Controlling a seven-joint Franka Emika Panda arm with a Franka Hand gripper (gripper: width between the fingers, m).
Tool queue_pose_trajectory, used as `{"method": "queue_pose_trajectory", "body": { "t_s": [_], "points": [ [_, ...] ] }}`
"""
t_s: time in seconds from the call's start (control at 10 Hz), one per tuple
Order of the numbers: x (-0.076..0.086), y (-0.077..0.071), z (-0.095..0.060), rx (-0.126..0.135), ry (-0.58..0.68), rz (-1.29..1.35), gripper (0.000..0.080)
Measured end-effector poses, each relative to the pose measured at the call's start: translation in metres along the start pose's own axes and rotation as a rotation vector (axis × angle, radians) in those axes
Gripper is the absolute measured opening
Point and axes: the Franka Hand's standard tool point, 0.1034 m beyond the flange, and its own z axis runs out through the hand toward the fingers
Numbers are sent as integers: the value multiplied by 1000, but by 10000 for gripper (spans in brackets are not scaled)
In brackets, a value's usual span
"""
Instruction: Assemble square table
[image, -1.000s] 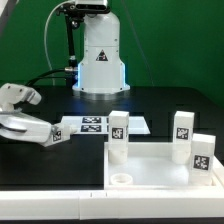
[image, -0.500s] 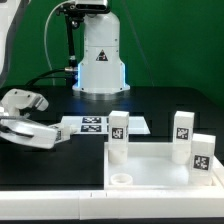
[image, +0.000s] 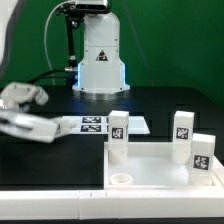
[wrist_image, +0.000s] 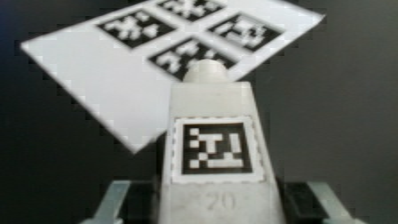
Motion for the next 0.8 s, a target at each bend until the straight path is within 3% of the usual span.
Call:
{"method": "queue_pose_trajectory", "body": {
  "t_s": [0.2,0.4,0.6,0.7,0.8],
  "points": [
    [-24,-32,-41,-18,150,-114,285],
    [-18,-29,-44,-6,287,-128,285],
    [-15,-42,-54,-4,451,-130,285],
    [-24,-83,-69,-27,584,-189,285],
    [-41,-128,-78,-73,700,-284,285]
  ]
}}
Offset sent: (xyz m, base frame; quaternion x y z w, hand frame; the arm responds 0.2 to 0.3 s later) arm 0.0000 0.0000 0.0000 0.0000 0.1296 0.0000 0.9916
